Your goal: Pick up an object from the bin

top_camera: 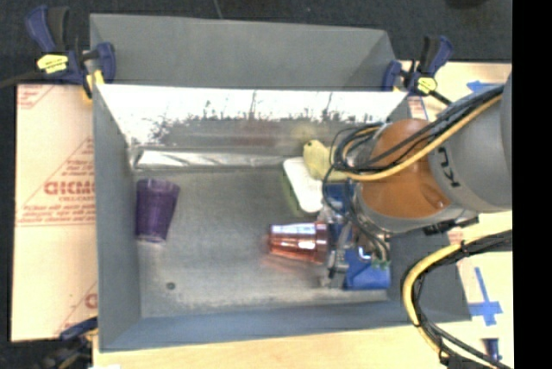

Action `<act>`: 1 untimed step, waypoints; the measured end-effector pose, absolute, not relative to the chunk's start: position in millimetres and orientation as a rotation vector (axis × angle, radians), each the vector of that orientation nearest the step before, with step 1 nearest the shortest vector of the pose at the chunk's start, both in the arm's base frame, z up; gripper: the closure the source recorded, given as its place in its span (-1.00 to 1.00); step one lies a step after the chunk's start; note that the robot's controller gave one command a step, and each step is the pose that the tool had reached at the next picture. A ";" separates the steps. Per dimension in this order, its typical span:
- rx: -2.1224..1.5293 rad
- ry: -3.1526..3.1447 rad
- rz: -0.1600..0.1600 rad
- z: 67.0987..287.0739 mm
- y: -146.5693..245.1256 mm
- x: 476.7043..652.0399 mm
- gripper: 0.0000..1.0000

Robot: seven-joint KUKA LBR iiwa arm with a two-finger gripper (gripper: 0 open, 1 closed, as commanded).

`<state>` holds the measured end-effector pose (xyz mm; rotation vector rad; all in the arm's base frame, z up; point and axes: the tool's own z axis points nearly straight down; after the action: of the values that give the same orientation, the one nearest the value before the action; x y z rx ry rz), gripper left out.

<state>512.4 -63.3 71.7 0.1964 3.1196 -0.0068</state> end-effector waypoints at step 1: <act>0.347 3.117 -0.001 69.8 -27.2 509.7 1.00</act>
Offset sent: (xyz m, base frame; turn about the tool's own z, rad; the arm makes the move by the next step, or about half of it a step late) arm 0.0000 0.0000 0.0000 0.0000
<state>509.7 -27.2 69.8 0.3469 3.1173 -0.0012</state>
